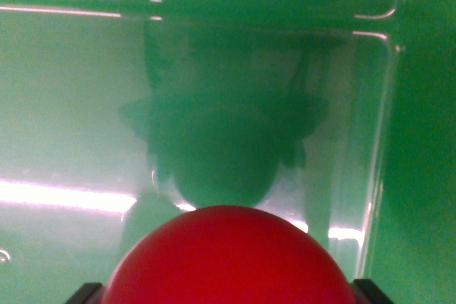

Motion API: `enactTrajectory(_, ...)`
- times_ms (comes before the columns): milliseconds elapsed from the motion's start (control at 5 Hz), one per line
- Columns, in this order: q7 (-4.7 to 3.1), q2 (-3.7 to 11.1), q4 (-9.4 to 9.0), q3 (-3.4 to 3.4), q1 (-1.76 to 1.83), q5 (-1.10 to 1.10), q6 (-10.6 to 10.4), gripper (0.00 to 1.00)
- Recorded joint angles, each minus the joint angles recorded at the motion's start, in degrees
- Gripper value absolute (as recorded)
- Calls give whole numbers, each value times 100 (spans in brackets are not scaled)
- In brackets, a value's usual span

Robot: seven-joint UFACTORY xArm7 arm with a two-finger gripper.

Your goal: Pick fruit

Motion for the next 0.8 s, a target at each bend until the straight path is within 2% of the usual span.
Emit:
enactTrajectory(200,-15,-52,156,-1,3,-1,207,100)
enactTrajectory(400,-15,-52,156,-1,3,-1,207,100)
enactTrajectory(600,-32,-108,326,-2,5,-2,433,100)
enactTrajectory(800,-32,-108,326,-2,5,-2,433,100)
